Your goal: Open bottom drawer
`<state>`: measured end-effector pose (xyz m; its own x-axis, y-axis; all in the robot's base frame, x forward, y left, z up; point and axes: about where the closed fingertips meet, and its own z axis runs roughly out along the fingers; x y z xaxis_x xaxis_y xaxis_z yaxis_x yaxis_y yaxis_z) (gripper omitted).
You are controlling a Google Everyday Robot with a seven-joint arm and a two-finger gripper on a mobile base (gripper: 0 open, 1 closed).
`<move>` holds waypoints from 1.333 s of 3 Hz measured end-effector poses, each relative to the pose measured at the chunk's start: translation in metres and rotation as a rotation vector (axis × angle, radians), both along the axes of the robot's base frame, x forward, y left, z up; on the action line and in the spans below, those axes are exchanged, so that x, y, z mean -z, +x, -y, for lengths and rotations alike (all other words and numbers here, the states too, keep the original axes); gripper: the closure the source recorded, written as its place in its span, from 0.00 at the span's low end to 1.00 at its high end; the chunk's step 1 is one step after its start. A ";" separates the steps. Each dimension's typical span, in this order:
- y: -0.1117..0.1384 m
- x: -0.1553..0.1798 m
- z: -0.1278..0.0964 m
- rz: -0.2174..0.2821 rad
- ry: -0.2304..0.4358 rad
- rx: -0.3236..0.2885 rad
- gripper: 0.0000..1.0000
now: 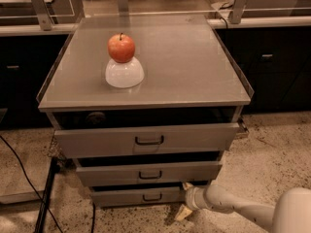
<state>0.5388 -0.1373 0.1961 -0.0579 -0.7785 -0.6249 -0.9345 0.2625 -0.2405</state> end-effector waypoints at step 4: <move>0.002 0.030 0.009 -0.132 -0.028 0.011 0.00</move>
Offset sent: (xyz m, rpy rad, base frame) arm 0.0055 -0.0137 -0.0247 -0.0347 0.0731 -0.0131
